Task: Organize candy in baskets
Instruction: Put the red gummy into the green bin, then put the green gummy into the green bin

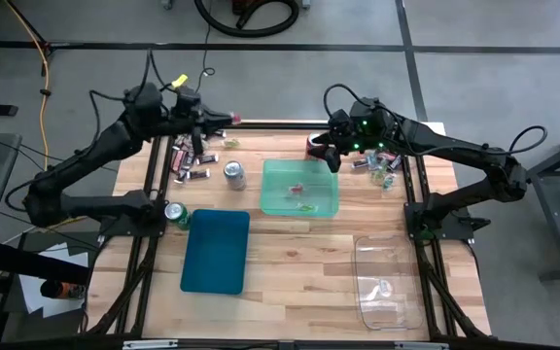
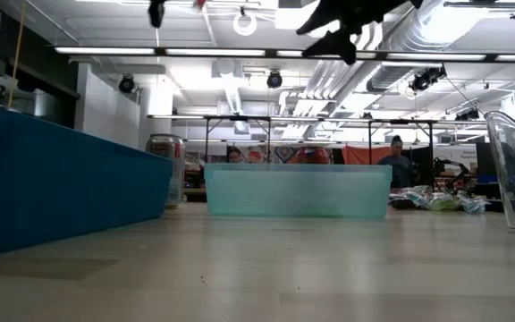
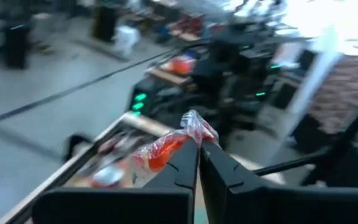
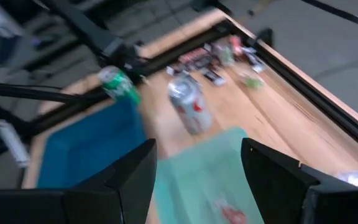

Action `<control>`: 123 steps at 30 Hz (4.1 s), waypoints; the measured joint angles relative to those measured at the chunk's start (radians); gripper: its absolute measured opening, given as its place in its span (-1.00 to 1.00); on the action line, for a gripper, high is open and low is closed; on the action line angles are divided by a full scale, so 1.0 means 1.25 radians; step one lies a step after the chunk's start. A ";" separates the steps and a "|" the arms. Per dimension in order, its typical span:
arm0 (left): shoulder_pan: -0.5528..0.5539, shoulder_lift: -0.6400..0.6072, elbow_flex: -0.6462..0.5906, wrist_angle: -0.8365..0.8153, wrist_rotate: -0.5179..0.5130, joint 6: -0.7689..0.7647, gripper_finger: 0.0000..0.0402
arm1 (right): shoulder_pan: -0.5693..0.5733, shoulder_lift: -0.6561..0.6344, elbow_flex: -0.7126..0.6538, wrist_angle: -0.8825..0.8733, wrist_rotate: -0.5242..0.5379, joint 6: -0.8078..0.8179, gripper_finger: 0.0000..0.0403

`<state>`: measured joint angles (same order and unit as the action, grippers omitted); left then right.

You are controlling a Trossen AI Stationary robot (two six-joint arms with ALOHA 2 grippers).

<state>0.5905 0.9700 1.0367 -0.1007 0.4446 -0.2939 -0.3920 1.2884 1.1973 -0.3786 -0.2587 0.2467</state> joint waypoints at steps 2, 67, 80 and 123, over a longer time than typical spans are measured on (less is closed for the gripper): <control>-0.047 0.016 0.000 0.043 -0.001 0.000 -1.00 | 0.000 0.000 0.000 0.029 -0.034 0.003 0.14; -0.127 0.208 -0.001 0.260 -0.043 -0.009 -0.09 | 0.000 -0.235 -0.001 -0.139 0.083 0.032 0.14; -0.143 -0.002 0.000 0.242 -0.112 0.021 -0.08 | -0.001 -0.197 -0.001 -0.131 0.092 -0.004 0.14; -0.142 -0.001 -0.002 0.198 -0.114 0.029 -0.08 | -0.211 0.299 -0.187 -0.533 0.393 -0.028 0.00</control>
<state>0.4129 0.9684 1.0348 0.1463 0.3023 -0.2581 -0.6552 1.6622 0.9638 -1.0454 0.2332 0.2111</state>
